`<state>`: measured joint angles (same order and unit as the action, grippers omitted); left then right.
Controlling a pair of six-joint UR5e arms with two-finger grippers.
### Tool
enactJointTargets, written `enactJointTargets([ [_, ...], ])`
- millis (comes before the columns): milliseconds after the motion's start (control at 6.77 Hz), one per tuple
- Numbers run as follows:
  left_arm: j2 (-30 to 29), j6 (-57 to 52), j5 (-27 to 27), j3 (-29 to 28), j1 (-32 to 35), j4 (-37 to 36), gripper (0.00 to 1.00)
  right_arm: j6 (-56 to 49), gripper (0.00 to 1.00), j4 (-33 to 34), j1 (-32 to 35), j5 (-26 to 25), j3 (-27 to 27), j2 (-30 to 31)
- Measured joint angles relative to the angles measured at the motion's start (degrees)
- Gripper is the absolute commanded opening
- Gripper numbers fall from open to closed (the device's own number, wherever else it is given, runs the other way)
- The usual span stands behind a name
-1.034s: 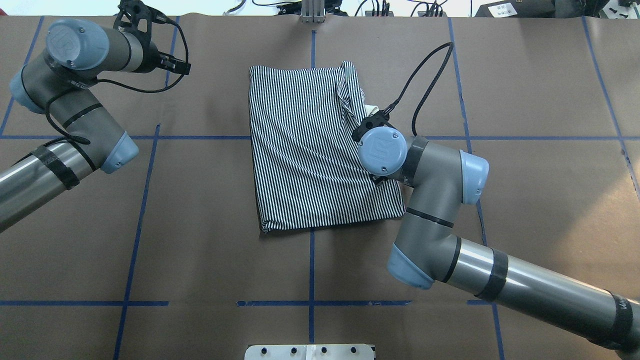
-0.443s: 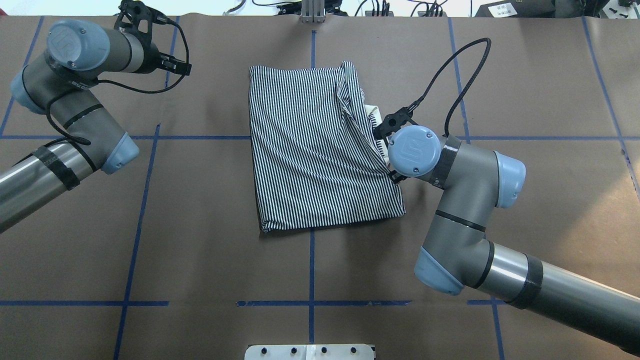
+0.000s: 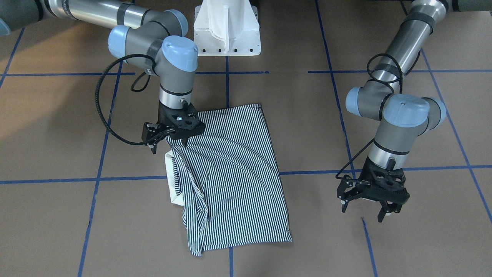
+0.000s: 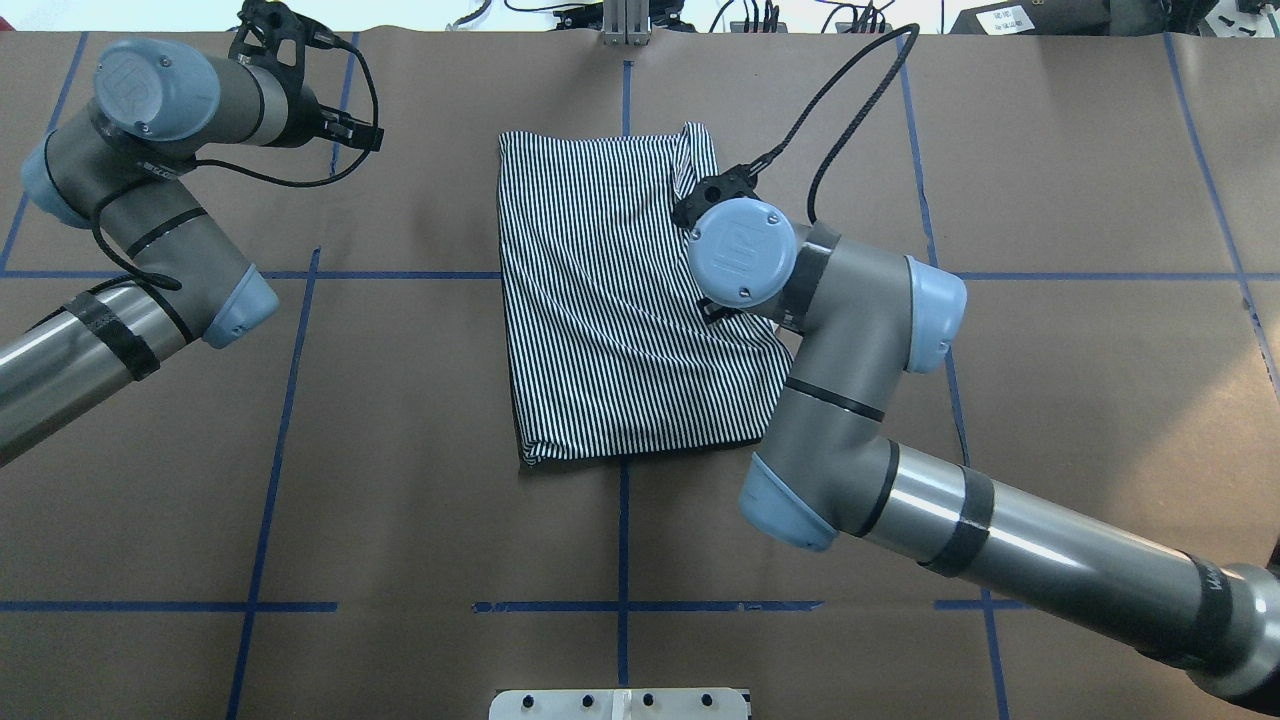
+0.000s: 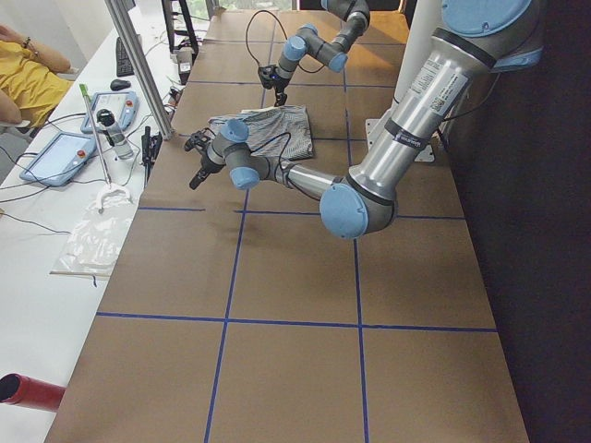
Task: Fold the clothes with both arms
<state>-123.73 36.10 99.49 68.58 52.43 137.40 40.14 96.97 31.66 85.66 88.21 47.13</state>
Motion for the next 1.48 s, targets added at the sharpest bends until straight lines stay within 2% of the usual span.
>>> enactJointTargets([
  [295,0.4,0.0,1.6,0.2,0.0,0.1,1.0,0.4,0.98,-5.4,0.7,-0.2,-10.2,-5.2],
  [443,0.5,0.0,1.8,0.2,0.0,0.0,1.0,-1.4,0.98,-8.1,1.5,-0.2,-13.2,-5.8],
  [886,0.6,0.0,2.0,0.2,0.0,0.0,1.0,-4.8,0.98,-9.5,2.8,-0.1,-16.5,-6.1],
  [1477,0.6,0.0,2.0,0.3,0.0,0.0,1.0,-9.5,0.98,-9.5,6.5,1.6,-17.3,-4.2],
])
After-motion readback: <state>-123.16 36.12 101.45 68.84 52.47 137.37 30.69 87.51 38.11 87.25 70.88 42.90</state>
